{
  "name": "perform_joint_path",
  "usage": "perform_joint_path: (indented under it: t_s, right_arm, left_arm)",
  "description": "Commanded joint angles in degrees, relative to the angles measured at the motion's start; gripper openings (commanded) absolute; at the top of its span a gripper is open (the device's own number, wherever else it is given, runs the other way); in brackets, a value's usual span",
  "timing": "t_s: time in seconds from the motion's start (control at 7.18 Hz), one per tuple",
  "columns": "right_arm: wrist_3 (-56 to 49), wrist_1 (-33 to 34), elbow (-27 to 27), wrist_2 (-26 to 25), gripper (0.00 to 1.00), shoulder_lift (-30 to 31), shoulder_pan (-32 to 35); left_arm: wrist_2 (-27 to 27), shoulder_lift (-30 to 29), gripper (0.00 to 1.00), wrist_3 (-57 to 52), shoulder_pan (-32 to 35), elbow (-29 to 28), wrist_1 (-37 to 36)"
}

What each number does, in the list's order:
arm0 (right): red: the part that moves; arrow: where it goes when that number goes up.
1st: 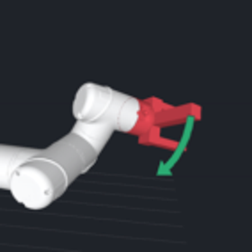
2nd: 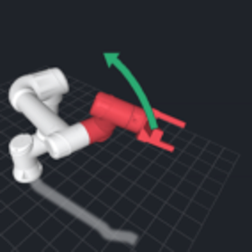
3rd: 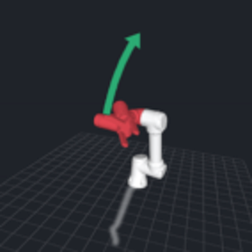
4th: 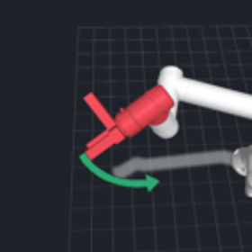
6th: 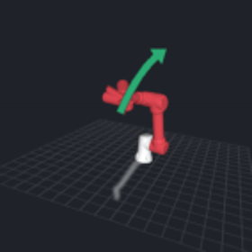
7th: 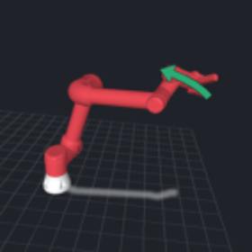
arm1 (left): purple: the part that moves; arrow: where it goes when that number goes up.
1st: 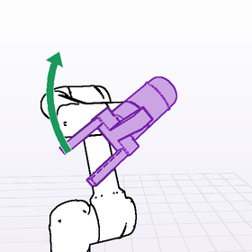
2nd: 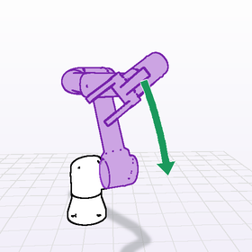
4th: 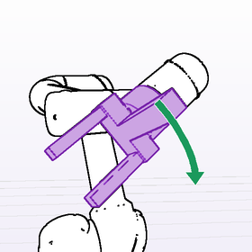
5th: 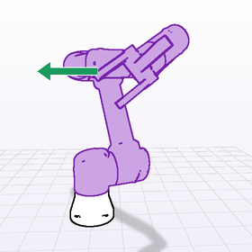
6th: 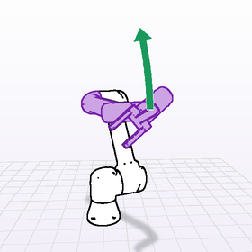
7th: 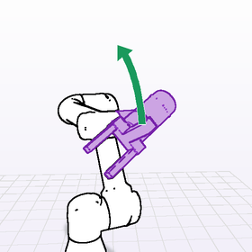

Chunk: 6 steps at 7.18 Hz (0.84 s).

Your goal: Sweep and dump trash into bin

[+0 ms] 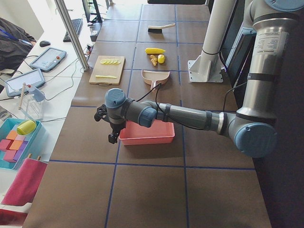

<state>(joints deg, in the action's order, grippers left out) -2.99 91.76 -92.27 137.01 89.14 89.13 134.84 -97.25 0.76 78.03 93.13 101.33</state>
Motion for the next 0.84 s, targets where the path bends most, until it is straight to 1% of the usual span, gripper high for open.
perform_joint_path:
  t_s: [0.0, 0.28, 0.42, 0.7]
  right_arm:
    - [5.6, -0.2, -3.6, 2.9, 1.0, 0.3, -2.2]
    - [10.4, -0.2, -7.9, 2.1, 1.0, 0.3, -5.9]
    - [11.2, -0.3, -9.1, 1.6, 1.0, 0.2, -7.4]
    - [11.8, -0.3, -10.3, 0.9, 1.0, -0.5, -11.0]
  left_arm:
    - [-0.3, -6.5, 1.0, 2.3, -7.2, 2.3, 0.9]
    - [-0.5, -6.8, 1.0, 2.0, -10.2, 8.1, 0.6]
    - [-0.3, -7.7, 1.0, 2.2, -13.0, 9.3, 0.3]
    - [-0.7, -8.5, 1.0, 1.5, -14.9, 12.1, -0.3]
